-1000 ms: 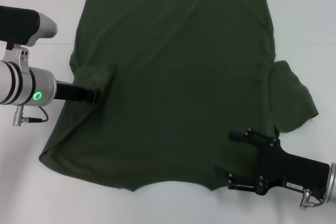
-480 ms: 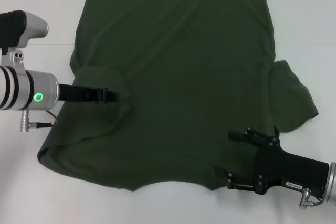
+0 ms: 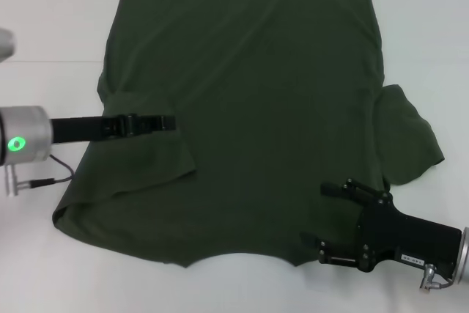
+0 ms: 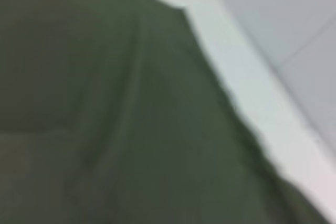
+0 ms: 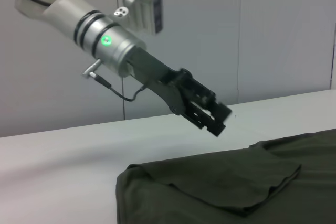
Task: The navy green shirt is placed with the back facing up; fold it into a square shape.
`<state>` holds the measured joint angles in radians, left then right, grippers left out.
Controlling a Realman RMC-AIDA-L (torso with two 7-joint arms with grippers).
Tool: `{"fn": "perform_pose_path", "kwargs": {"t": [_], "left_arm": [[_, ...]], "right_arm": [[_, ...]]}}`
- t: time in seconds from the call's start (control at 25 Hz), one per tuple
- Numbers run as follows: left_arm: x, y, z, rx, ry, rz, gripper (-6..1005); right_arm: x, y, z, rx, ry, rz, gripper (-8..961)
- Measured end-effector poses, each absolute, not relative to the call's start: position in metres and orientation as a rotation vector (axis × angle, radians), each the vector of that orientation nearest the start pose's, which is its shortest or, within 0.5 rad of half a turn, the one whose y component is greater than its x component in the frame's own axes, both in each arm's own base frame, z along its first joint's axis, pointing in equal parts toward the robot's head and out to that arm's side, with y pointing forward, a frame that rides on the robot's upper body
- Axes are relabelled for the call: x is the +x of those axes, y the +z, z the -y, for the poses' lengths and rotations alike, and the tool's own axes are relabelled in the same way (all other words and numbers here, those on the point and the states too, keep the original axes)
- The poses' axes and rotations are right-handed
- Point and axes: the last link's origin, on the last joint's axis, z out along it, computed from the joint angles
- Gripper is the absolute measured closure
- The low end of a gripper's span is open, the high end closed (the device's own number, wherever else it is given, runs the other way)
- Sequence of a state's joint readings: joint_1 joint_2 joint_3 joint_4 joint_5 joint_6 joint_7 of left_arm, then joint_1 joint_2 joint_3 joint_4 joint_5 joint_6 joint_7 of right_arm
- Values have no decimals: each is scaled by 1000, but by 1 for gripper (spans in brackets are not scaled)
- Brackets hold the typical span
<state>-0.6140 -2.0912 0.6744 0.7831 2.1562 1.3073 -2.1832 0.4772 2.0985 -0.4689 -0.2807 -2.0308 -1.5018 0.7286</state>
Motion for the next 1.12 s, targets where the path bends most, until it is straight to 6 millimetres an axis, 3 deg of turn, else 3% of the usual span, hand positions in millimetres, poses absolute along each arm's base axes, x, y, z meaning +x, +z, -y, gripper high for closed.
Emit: {"fn": "perform_pose_path", "kwargs": {"t": [0.24, 0.52, 0.6, 0.76, 1.12], "left_arm": [[-264, 34, -340, -2514, -890, 1097, 370], [-292, 25, -304, -2591, -765, 813, 185], [-300, 22, -296, -2600, -732, 768, 131], [-315, 16, -286, -2600, -651, 732, 131], [-332, 13, -284, -2579, -528, 779, 130]], "right_arm": [[294, -54, -280, -2592, 795, -341, 11], [294, -54, -280, -2592, 800, -353, 11], [294, -54, -280, -2591, 799, -358, 11], [297, -54, -279, -2586, 794, -368, 12], [298, -53, -277, -2579, 794, -377, 12]]}}
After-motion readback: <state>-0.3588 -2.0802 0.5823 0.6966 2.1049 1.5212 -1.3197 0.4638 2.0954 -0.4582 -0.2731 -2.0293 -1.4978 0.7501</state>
